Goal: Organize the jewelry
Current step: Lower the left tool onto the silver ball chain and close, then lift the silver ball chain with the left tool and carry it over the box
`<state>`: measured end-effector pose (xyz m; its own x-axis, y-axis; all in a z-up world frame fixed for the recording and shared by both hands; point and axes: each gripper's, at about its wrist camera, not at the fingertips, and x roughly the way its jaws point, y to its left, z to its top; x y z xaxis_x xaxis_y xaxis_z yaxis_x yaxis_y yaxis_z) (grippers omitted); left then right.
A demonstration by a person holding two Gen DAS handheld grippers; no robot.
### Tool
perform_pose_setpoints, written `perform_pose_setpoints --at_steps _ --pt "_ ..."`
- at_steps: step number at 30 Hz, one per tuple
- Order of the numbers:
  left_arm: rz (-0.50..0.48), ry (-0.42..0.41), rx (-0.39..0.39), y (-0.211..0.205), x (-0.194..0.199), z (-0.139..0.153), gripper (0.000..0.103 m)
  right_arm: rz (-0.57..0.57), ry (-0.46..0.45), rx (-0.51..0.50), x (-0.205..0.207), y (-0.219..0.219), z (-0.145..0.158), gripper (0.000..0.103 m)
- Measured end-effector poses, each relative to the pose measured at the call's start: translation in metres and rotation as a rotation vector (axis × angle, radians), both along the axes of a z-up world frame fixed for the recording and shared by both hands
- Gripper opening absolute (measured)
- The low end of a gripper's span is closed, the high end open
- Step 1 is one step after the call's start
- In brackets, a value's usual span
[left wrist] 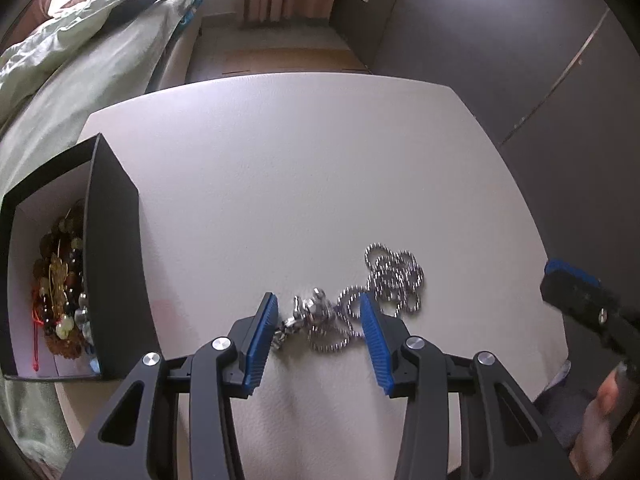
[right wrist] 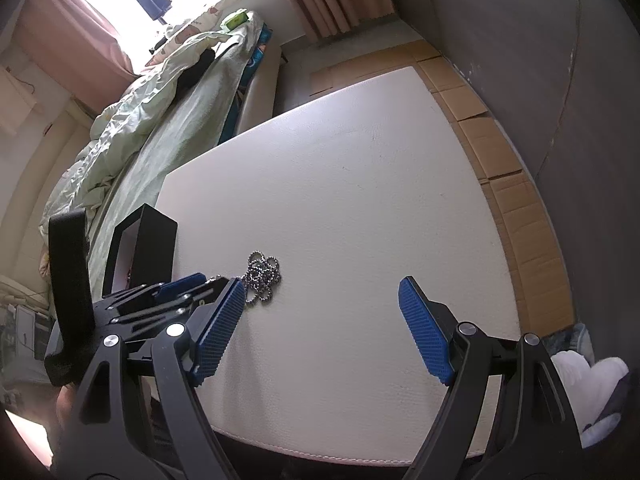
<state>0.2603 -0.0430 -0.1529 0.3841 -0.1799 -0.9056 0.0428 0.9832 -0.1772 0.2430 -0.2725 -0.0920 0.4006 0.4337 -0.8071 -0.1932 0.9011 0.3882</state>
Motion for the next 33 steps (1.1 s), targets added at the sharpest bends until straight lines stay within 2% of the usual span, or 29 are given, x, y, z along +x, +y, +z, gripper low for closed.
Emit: perform_pose_setpoints --at_steps 3,4,7,11,16,33 --pt "-0.022 -0.011 0.059 -0.004 -0.004 -0.001 0.03 0.0 0.002 0.002 0.0 0.0 0.0 0.079" --pt "-0.024 -0.016 0.083 -0.004 -0.005 -0.002 0.023 0.0 0.001 0.002 0.0 0.0 0.0 0.079" --pt "-0.039 -0.019 0.085 -0.005 -0.007 -0.003 0.01 0.003 -0.001 0.001 0.001 0.001 -0.001 0.079" --pt "-0.068 -0.029 0.078 -0.008 -0.008 0.0 0.008 0.005 0.01 0.016 0.001 0.001 -0.003 0.079" --pt "-0.041 -0.061 0.014 -0.001 -0.01 0.026 0.008 0.003 0.024 0.06 0.002 0.002 -0.002 0.079" --pt "-0.075 -0.318 0.055 -0.01 -0.021 0.169 0.008 0.002 0.02 0.088 0.001 0.002 0.001 0.079"
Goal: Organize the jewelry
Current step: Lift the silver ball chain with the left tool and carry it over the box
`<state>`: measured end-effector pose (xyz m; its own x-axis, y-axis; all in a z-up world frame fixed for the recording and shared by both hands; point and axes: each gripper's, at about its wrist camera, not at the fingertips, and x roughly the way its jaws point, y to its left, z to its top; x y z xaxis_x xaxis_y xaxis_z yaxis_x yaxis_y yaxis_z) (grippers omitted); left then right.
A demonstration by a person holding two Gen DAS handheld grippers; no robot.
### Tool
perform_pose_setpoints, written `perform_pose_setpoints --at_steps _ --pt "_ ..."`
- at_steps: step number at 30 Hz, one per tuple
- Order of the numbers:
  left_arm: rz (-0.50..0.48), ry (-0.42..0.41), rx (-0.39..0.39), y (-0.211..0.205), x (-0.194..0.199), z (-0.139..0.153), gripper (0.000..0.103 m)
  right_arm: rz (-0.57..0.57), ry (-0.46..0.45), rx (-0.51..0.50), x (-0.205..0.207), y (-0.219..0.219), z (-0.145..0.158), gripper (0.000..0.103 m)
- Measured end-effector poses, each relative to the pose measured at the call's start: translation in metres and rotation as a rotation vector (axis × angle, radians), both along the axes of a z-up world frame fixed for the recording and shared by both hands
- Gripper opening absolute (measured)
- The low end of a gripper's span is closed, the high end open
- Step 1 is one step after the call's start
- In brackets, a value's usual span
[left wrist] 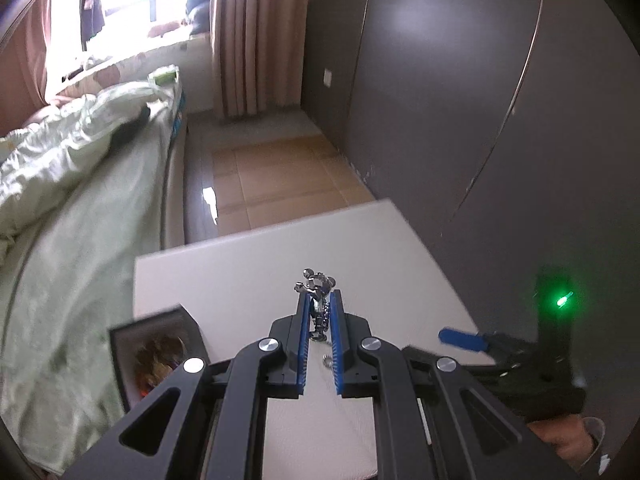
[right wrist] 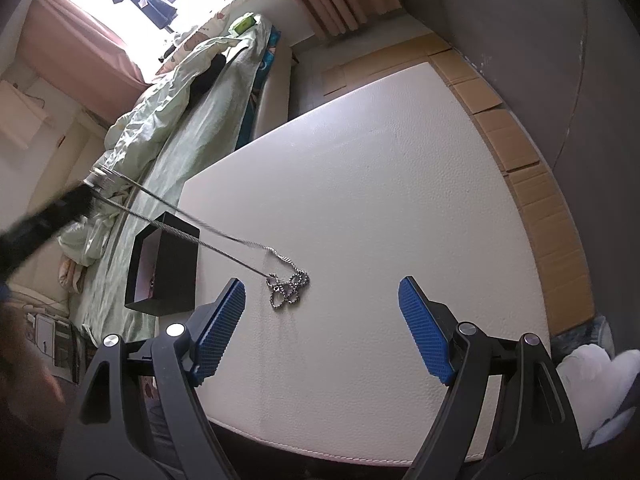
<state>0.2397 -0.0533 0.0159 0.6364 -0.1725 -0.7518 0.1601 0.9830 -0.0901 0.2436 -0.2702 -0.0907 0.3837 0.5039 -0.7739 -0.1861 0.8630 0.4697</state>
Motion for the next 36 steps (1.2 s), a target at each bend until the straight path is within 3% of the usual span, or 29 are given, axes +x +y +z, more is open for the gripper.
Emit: perform_pose_setpoints --at_steps 17,20,24,36 --pt "0.04 -0.236 0.053 0.023 -0.031 0.147 0.008 -0.002 -0.018 0.03 -0.001 0.0 0.006 0.079" --pt "0.062 -0.26 0.061 0.035 -0.038 0.163 0.007 0.007 -0.028 0.042 -0.002 0.003 0.009 0.081" --pt "0.096 -0.282 0.072 0.054 -0.043 0.179 0.006 0.009 -0.042 0.055 -0.004 0.007 0.012 0.093" --pt "0.155 -0.331 0.11 0.095 -0.065 0.211 0.006 0.018 -0.037 0.039 -0.004 0.024 0.01 0.095"
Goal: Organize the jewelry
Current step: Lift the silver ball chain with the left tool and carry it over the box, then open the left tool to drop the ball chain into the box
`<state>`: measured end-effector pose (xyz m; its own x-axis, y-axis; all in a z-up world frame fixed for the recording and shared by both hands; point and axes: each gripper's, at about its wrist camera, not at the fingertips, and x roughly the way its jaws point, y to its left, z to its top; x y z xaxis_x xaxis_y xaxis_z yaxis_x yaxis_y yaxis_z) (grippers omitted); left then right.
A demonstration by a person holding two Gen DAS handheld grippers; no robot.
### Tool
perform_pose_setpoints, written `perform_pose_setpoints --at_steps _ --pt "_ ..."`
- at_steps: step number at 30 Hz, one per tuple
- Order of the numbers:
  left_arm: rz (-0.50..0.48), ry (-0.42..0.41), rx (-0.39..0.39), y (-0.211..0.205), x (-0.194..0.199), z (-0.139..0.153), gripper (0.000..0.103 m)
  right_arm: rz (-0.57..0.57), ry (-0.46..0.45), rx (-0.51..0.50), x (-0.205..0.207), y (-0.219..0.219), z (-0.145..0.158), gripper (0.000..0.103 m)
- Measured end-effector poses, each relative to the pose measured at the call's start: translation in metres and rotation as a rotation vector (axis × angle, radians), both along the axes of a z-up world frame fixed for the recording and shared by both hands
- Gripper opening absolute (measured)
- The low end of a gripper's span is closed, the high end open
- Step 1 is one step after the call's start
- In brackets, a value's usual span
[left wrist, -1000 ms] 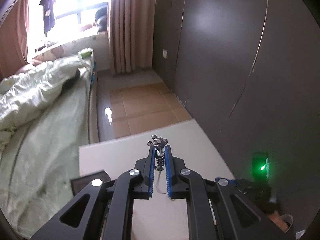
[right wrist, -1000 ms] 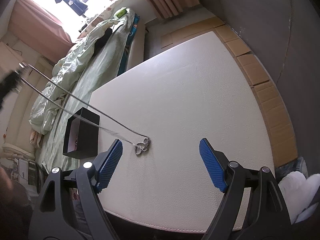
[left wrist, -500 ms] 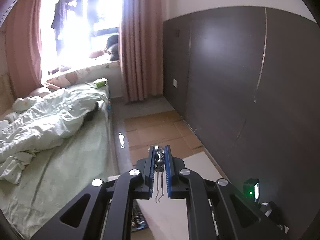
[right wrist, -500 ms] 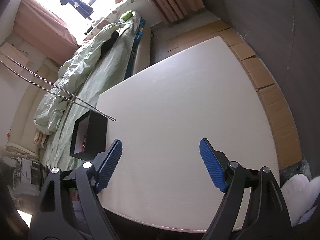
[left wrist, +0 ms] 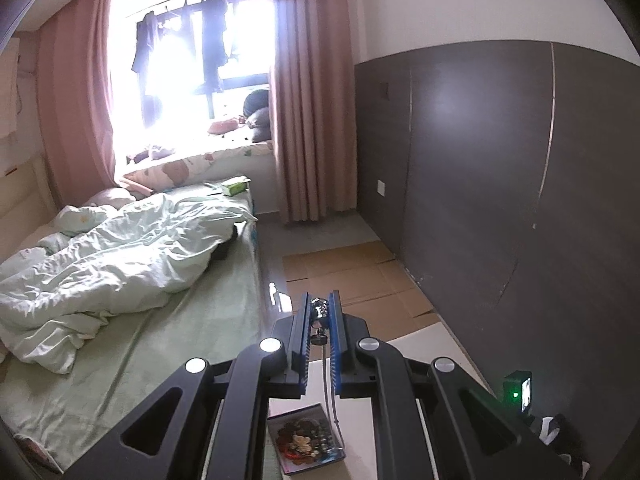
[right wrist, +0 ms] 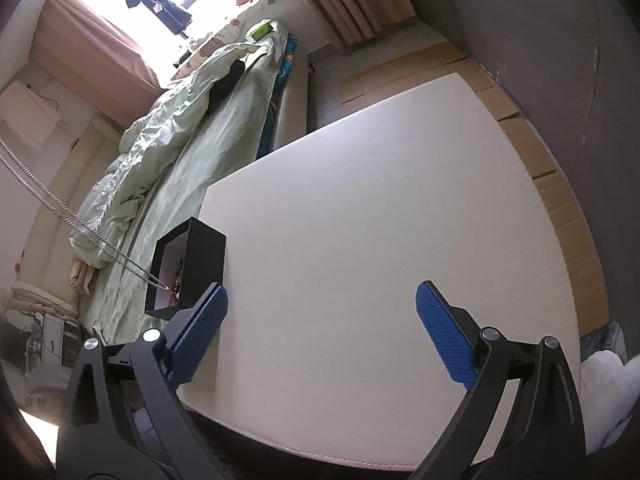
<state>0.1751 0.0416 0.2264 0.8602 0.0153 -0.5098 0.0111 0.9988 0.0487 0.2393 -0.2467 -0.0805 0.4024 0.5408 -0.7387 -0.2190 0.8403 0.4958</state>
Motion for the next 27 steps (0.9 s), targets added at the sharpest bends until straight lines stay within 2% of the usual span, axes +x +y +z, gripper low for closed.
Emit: perform_pose_setpoints --at_steps 5,9,20,27 --pt "0.026 0.007 0.0 0.016 -0.004 -0.006 0.006 -0.009 0.004 0.002 0.0 -0.001 -0.001 0.095" --pt "0.043 0.048 -0.016 0.027 0.004 -0.028 0.006 -0.016 0.006 -0.001 0.0 0.0 -0.001 0.095" --pt "0.068 0.262 -0.095 0.041 0.04 -0.154 0.006 -0.021 0.008 -0.014 -0.001 -0.003 -0.001 0.095" --pt "0.098 0.354 -0.104 0.047 0.057 -0.213 0.008 -0.02 0.017 -0.017 0.0 -0.004 -0.002 0.095"
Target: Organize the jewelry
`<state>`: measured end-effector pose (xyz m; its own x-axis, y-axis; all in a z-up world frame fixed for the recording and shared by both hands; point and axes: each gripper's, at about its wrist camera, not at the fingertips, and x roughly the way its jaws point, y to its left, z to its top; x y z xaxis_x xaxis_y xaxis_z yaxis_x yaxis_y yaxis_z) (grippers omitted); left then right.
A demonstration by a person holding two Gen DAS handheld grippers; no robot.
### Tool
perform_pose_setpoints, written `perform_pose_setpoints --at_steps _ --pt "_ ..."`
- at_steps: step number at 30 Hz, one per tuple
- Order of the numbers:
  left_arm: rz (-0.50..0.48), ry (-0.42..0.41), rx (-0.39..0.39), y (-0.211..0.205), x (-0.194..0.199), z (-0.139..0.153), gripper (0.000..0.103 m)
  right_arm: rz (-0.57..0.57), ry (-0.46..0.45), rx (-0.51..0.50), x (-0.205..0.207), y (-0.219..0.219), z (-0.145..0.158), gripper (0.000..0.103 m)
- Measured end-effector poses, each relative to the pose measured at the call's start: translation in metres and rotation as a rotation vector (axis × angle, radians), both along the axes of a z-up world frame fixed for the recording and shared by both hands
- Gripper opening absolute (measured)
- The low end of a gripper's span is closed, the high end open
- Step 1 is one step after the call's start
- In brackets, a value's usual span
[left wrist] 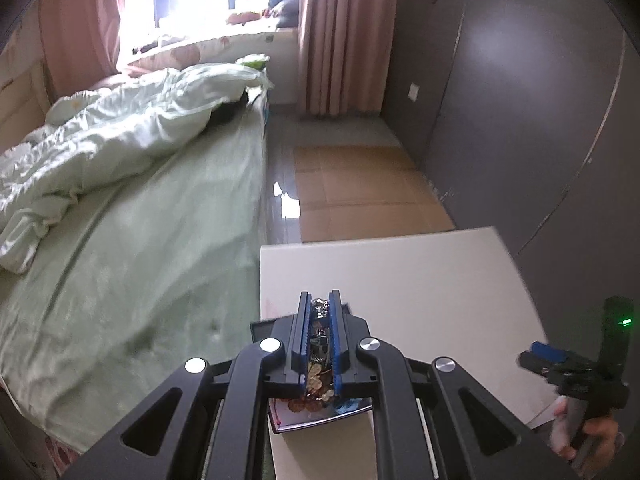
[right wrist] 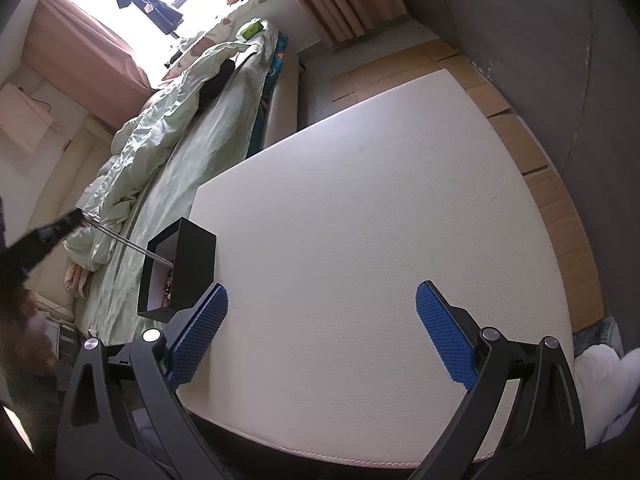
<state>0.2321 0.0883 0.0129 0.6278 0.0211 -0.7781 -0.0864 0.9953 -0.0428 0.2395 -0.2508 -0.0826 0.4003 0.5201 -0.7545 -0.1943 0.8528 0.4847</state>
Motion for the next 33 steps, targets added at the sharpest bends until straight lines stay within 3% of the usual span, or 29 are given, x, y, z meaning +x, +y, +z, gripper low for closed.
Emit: perform_pose_setpoints --at_steps 1,3,4,5,10,21,24,33 --pt "-0.002 0.006 0.017 -0.001 0.001 -0.007 0.009 0.001 0.001 0.0 0.0 0.0 0.0 0.095" --pt "-0.012 0.032 0.047 -0.004 0.004 -0.021 0.043 0.004 0.003 0.0 0.0 0.001 -0.001 0.095" --pt "-0.004 0.031 0.055 -0.004 0.004 -0.026 0.07 0.006 0.004 0.0 0.001 0.002 -0.001 0.095" --pt "0.008 0.003 0.054 -0.003 0.0 -0.029 0.073 0.007 0.004 0.001 0.001 0.001 -0.001 0.095" --pt "0.037 0.023 0.006 0.005 -0.004 -0.042 0.071 0.018 0.004 0.005 0.002 0.004 0.002 0.095" --pt "0.052 -0.02 -0.058 -0.011 -0.054 -0.054 0.08 0.05 -0.065 -0.014 -0.019 0.023 0.025 0.095" --pt "0.059 -0.038 -0.054 -0.016 -0.07 -0.052 0.091 0.056 -0.102 -0.018 -0.032 0.025 0.039 0.095" --pt "0.074 -0.096 -0.075 -0.023 -0.118 -0.026 0.094 0.066 -0.218 -0.078 -0.077 0.033 0.078 0.098"
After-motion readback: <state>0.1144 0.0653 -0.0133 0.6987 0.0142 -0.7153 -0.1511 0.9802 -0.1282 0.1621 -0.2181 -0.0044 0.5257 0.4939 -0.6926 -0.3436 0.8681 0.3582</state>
